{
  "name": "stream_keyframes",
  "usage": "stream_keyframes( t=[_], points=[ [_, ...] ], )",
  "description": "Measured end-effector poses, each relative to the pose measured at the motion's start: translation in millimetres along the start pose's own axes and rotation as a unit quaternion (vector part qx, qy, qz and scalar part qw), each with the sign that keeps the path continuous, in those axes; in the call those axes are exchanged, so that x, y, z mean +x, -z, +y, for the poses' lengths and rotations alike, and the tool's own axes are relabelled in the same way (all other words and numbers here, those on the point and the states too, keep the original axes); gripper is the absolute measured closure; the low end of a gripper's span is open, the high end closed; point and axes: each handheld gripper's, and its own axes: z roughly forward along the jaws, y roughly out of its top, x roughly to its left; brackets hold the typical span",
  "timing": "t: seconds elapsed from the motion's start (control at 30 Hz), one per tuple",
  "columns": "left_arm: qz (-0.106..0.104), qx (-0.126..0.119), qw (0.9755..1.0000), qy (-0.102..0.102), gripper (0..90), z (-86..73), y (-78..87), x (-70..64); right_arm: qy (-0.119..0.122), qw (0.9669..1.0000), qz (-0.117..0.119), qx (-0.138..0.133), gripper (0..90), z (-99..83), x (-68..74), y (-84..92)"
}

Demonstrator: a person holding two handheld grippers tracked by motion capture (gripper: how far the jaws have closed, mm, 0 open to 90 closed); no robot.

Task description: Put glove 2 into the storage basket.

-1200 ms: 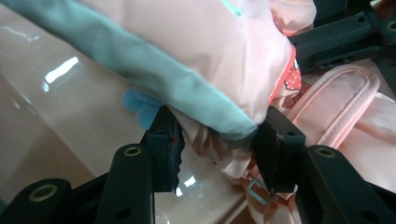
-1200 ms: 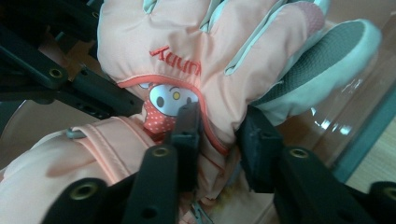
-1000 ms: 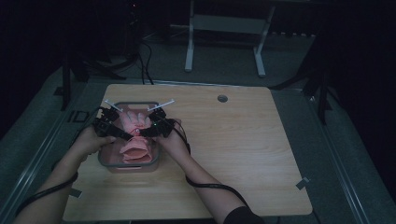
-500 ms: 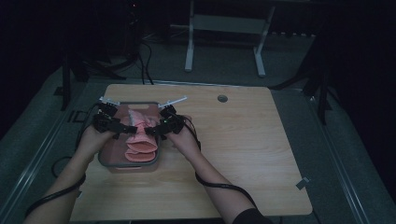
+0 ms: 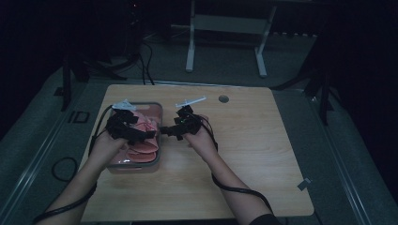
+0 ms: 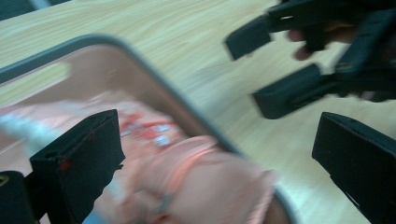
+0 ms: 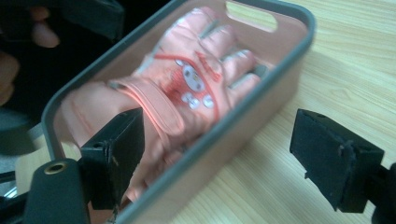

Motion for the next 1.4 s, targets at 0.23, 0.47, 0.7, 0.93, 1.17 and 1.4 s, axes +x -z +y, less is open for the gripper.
stream_keyframes(
  t=[0.23,0.47,0.7,0.93,1.17,1.4],
  points=[
    [-0.035,-0.005,0.9989,-0.032,1.9,4.2,-11.9,-32.1,0.011,0.9999,-0.005,0.004,17.0,-20.0,-11.2,18.3],
    [-0.068,-0.003,0.9955,-0.066,1.9,3.8,-24.8,-65.3,0.026,0.9996,-0.008,0.006,16.2,-38.4,-16.8,33.8],
    [-0.087,0.0,0.9912,-0.1,2.0,1.6,-35.5,-97.6,0.04,0.9991,-0.016,0.0,16.2,-57.2,-25.8,49.9],
    [-0.098,0.006,0.986,-0.135,2.0,-7.6,-52.6,-123.6,0.058,0.9983,-0.007,-0.005,15.6,-77.8,-35.6,58.1],
    [-0.116,0.016,0.9823,-0.146,1.9,-17.6,-69.3,-136.3,0.056,0.9984,-0.007,0.006,14.7,-98.4,-45.2,62.8],
    [-0.12,0.028,0.9773,-0.172,1.9,-30.1,-85.8,-146.5,0.051,0.9986,-0.009,0.008,14.7,-116.8,-53.2,65.9]
  ],
)
